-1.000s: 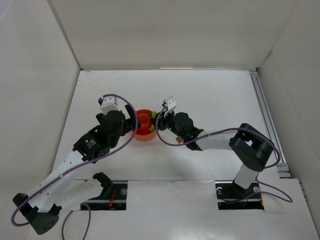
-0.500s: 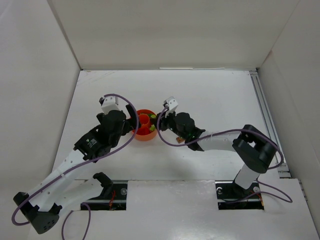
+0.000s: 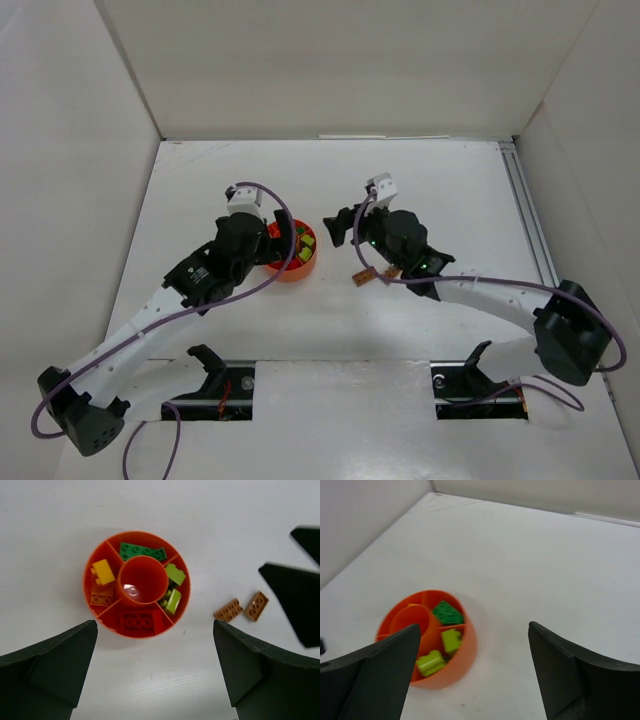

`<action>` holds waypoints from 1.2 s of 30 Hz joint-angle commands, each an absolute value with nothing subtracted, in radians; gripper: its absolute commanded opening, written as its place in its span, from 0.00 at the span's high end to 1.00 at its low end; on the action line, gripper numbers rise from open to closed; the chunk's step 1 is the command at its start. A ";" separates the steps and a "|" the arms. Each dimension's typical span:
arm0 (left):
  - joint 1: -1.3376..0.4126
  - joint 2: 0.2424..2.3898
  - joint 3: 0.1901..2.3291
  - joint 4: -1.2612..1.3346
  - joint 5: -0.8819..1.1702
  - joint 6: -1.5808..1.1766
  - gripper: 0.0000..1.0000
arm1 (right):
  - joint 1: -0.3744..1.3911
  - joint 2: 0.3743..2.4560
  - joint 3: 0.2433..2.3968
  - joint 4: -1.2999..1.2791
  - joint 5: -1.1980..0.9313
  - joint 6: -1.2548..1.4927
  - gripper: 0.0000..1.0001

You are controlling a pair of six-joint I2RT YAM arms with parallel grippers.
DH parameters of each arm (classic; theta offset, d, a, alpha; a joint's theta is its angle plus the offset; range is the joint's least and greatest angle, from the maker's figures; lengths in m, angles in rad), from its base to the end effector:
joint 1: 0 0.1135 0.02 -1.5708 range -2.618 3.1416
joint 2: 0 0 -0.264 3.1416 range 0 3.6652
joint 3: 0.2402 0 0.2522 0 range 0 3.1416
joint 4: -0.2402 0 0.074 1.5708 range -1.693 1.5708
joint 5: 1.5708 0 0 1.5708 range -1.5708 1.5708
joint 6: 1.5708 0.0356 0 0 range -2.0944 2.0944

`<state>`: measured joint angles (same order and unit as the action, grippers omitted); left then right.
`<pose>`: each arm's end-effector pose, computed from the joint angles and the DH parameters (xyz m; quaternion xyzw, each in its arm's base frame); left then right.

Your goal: Sort the legos into containers by color

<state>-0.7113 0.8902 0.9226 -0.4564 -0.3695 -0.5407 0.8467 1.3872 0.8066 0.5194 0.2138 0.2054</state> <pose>0.1557 -0.1172 0.3425 -0.0289 0.8313 -0.1874 0.5226 0.2164 0.2333 0.2822 -0.1589 0.7104 0.2748 0.6282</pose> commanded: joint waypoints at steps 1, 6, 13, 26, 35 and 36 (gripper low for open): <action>-0.710 0.955 0.949 -0.345 -0.158 -0.402 0.00 | 0.738 1.295 0.786 0.338 0.232 0.258 0.04; -0.853 1.109 1.011 -0.299 -0.101 -0.279 0.00 | 0.539 1.103 0.718 0.085 0.250 0.258 0.00; -0.936 1.356 1.043 -0.172 0.086 -0.063 0.06 | 0.324 0.956 0.709 -0.172 0.236 0.247 0.00; -0.945 1.765 1.239 -0.130 0.173 0.129 0.23 | 0.137 0.953 0.699 -0.206 0.061 0.169 0.00; -0.945 1.904 1.275 -0.081 0.120 0.167 0.32 | 0.072 0.962 0.699 -0.206 0.008 0.138 0.00; -0.945 1.913 1.275 -0.081 0.120 0.167 0.34 | 0.072 0.962 0.699 -0.215 -0.001 0.129 0.00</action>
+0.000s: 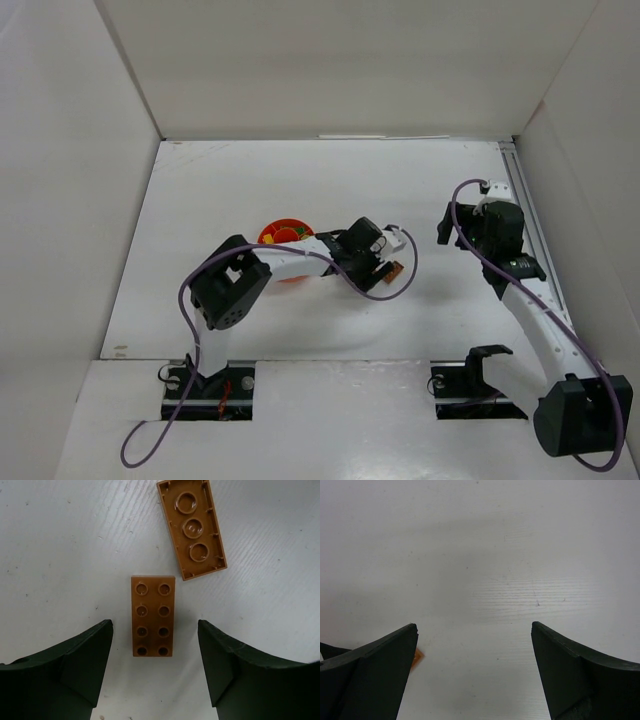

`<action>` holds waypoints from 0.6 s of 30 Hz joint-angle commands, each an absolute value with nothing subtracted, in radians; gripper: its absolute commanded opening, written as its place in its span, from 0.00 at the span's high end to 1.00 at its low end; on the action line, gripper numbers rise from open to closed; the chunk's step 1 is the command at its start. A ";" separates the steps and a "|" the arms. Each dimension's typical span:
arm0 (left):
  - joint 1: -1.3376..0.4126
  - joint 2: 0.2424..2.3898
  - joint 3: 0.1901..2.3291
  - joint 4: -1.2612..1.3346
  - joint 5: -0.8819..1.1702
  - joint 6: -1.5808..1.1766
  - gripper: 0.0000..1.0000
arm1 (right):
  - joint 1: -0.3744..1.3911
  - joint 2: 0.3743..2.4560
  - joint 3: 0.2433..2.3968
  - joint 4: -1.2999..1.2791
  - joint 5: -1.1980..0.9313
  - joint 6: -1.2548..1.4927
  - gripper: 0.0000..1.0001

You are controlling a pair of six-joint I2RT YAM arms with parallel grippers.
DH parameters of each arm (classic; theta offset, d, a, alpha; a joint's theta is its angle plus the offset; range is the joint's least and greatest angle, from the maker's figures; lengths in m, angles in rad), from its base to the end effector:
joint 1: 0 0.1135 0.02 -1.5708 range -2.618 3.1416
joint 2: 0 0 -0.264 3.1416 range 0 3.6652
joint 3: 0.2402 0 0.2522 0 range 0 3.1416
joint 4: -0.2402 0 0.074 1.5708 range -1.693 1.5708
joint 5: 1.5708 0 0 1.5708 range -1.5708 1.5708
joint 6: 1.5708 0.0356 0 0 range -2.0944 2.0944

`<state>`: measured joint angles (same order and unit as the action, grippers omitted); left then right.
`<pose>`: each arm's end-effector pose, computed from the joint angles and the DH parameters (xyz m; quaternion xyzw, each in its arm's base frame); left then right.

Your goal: Sort the legos into containers by color

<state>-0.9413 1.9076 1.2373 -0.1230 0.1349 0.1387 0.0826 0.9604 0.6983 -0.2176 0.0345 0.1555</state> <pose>0.2394 -0.3368 0.1796 0.4966 0.7788 -0.2051 0.3238 0.2174 0.0168 0.2737 0.0401 0.8538 0.0470 0.5169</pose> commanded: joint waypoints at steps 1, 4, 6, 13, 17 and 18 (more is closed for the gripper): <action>-0.945 1.922 1.285 -0.081 0.111 0.167 0.36 | 0.072 0.962 0.699 -0.215 -0.002 0.129 0.00; -0.945 1.936 1.296 -0.071 0.101 0.158 0.44 | 0.072 0.962 0.699 -0.215 -0.002 0.129 0.00; -0.945 1.936 1.296 -0.061 0.085 0.158 0.49 | 0.072 0.962 0.699 -0.215 -0.002 0.129 0.00; -0.954 1.956 1.278 -0.052 0.041 0.158 0.66 | 0.063 0.953 0.699 -0.215 -0.002 0.120 0.00; -0.954 1.947 1.250 -0.052 0.029 0.138 0.73 | 0.054 0.953 0.699 -0.215 0.008 0.120 0.00; -0.954 1.947 1.250 -0.032 0.020 0.123 0.75 | 0.054 0.953 0.699 -0.215 0.008 0.120 0.00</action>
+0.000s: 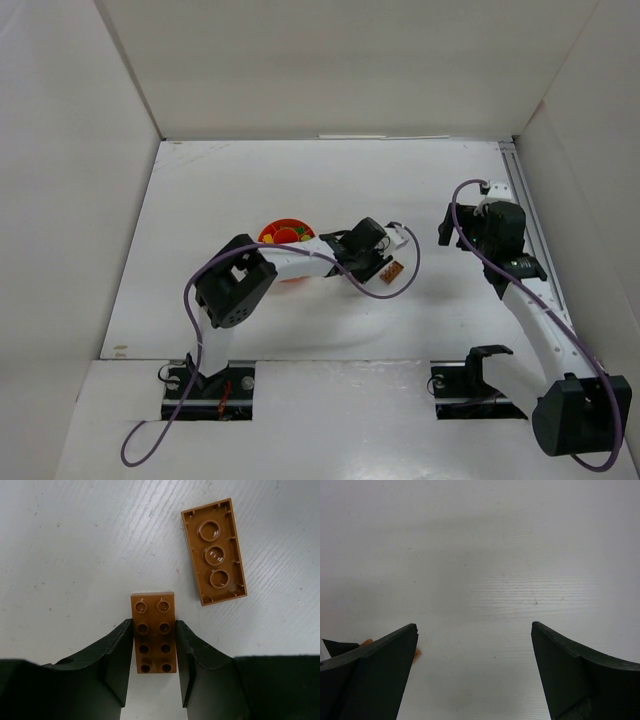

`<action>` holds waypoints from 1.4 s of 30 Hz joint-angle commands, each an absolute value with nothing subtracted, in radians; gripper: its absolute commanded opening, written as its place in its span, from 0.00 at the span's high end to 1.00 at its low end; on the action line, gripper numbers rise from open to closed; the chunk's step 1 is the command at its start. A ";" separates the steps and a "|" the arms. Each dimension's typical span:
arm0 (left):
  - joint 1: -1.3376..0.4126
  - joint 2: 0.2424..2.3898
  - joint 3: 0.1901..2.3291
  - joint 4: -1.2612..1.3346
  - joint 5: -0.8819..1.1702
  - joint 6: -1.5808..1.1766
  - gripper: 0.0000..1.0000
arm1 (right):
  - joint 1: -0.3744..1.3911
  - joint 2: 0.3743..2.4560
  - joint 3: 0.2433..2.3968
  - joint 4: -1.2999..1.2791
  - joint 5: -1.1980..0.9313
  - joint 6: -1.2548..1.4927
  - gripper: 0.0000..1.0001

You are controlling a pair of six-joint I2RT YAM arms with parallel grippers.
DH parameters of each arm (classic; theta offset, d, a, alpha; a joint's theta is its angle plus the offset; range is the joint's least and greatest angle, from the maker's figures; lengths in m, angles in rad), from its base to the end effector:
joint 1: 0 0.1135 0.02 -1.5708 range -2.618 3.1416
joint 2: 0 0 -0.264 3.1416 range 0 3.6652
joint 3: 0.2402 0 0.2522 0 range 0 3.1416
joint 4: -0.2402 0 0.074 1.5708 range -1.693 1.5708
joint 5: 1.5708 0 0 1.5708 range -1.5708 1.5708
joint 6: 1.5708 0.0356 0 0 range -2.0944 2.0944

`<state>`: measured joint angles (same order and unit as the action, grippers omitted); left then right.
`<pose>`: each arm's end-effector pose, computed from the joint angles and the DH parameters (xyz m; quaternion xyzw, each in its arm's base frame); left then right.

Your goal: Sort the legos into containers by color

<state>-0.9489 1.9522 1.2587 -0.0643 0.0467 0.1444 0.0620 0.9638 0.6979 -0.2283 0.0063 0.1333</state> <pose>0.2460 -0.3461 0.1728 0.4852 0.7796 -0.1745 0.3553 0.2176 0.0133 0.2719 0.0322 0.8580 0.0473 0.5105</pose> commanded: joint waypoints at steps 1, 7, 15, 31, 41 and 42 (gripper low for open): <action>-0.954 1.928 1.238 -0.019 0.020 0.101 0.79 | 0.054 0.943 0.699 -0.215 0.008 0.120 0.00; -0.954 1.738 1.117 0.175 -0.041 0.064 0.82 | 0.054 0.933 0.699 -0.224 -0.024 0.120 0.00; -0.901 1.474 0.917 0.477 -0.208 0.021 0.82 | 0.054 0.900 0.712 -0.233 -0.055 0.100 0.00; -0.772 1.115 0.563 0.607 -0.512 -0.143 0.79 | 0.045 0.968 0.730 -0.193 -0.114 0.109 0.00; -0.732 1.150 0.514 0.676 -0.563 -0.143 0.77 | 0.044 1.000 0.749 -0.183 -0.137 0.100 0.00; -0.732 1.150 0.502 0.695 -0.563 -0.143 0.77 | 0.044 1.000 0.749 -0.183 -0.137 0.100 0.00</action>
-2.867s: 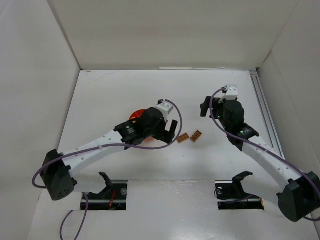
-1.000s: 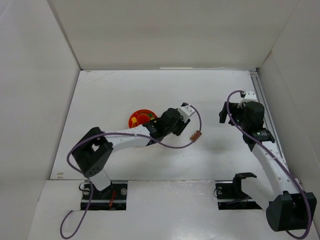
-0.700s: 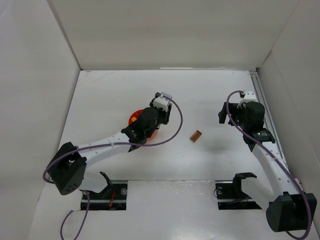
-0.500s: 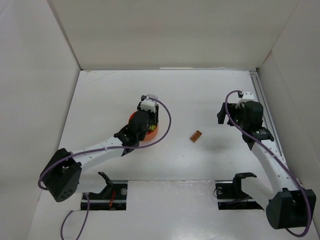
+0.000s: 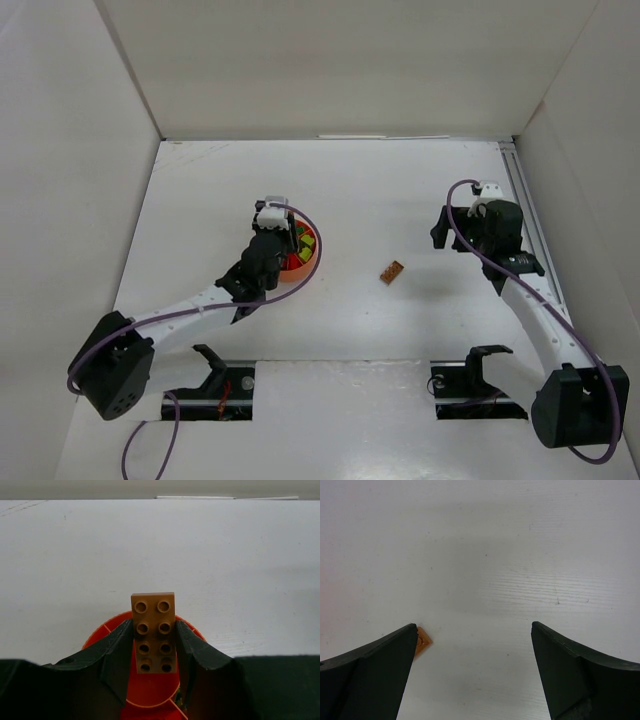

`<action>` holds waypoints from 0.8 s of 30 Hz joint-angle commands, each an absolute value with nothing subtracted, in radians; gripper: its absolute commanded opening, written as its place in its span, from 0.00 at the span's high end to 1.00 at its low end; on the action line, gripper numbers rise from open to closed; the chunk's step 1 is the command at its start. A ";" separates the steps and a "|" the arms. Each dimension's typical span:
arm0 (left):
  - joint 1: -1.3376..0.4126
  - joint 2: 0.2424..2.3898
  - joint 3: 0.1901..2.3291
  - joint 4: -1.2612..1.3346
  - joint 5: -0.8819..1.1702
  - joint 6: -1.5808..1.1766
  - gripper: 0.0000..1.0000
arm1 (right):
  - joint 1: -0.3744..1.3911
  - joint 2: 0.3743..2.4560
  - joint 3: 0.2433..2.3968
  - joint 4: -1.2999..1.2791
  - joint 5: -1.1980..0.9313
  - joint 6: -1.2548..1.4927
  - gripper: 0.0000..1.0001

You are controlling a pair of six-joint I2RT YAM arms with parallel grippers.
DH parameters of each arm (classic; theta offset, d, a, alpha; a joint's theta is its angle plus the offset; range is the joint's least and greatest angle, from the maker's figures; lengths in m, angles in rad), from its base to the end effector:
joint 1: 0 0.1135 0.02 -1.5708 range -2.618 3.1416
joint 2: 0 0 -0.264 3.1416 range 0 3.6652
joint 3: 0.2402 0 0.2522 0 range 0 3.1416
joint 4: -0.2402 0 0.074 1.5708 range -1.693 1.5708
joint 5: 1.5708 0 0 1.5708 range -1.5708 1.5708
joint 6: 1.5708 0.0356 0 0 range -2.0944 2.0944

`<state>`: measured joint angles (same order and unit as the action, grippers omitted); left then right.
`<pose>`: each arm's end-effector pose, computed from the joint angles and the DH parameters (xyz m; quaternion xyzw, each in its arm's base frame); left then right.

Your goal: Sort the legos into containers by color

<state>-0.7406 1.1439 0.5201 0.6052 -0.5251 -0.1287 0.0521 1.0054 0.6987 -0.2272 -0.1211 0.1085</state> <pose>0.1961 -0.1551 0.2575 0.0342 0.7119 -0.1169 0.6916 0.2238 0.0160 0.2640 -0.0055 0.8675 0.0921 0.4888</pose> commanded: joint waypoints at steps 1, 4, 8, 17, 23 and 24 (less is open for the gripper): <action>-0.732 1.161 0.502 0.695 -0.563 -0.143 0.77 | 0.044 1.000 0.749 -0.183 -0.137 0.100 0.00; -0.723 1.172 0.502 0.695 -0.563 -0.153 0.77 | 0.044 1.000 0.758 -0.192 -0.137 0.091 0.00; -0.723 1.181 0.483 0.695 -0.563 -0.173 0.77 | 0.044 1.000 0.758 -0.201 -0.127 0.081 0.00; -0.723 1.074 0.411 0.695 -0.522 -0.219 0.65 | 0.044 1.009 0.758 -0.201 -0.118 0.081 0.00; -0.723 1.083 0.411 0.669 -0.482 -0.232 0.44 | 0.044 1.020 0.767 -0.201 -0.127 0.072 0.00; -0.723 1.083 0.411 0.669 -0.482 -0.232 0.44 | 0.044 1.020 0.767 -0.201 -0.138 0.072 0.00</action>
